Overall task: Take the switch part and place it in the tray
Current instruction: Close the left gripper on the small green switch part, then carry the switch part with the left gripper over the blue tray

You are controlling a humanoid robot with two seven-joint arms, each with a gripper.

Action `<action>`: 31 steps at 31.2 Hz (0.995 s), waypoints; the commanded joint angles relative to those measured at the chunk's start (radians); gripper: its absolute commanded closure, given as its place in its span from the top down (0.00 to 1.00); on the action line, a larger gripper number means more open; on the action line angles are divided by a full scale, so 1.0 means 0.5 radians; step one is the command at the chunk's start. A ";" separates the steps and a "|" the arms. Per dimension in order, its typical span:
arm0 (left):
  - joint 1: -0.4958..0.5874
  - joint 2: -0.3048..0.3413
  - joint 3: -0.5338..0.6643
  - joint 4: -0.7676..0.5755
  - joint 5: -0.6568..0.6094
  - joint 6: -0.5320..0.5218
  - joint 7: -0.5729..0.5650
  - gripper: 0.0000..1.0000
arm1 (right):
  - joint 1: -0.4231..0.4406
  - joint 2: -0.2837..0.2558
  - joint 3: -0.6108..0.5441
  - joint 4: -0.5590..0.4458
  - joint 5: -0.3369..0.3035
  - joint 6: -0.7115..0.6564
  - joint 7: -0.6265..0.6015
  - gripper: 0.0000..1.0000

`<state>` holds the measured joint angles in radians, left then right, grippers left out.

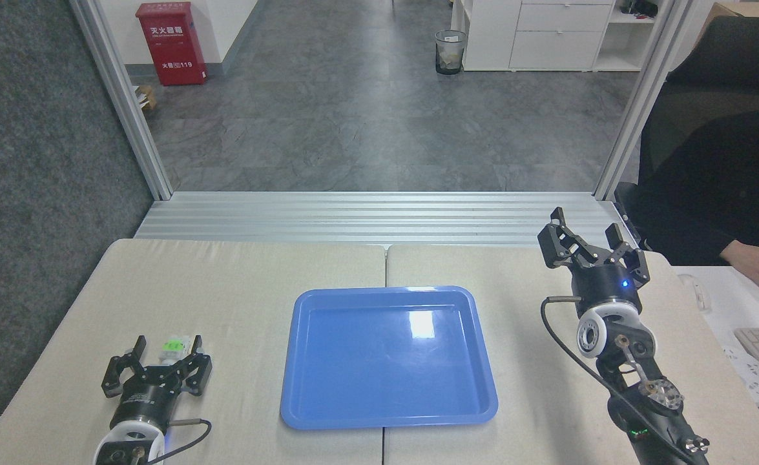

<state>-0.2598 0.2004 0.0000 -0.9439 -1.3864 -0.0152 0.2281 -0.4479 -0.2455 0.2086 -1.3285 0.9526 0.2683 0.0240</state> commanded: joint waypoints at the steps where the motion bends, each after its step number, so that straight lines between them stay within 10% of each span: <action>1: -0.027 0.087 -0.021 0.360 0.061 -0.061 -0.008 0.78 | 0.000 0.000 0.000 0.000 0.000 0.000 0.001 1.00; 8: -0.008 0.099 -0.015 0.329 0.144 -0.178 -0.036 0.34 | 0.000 0.000 0.000 0.003 0.000 0.000 0.001 1.00; 16: -0.002 0.124 0.037 0.066 0.144 -0.145 -0.057 0.25 | 0.000 0.000 0.000 0.000 0.000 0.000 0.001 1.00; 24: -0.039 0.084 0.046 -0.878 0.137 -0.144 -0.410 0.14 | 0.000 0.000 0.000 0.000 0.000 0.000 0.001 1.00; 31: -0.017 -0.474 -0.374 -1.263 0.061 -0.148 -0.508 0.00 | 0.000 0.000 0.000 0.000 0.000 0.000 0.001 1.00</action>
<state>-0.2732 0.1979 -0.0215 -1.1401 -1.3290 -0.0831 0.0058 -0.4479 -0.2455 0.2086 -1.3283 0.9526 0.2683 0.0240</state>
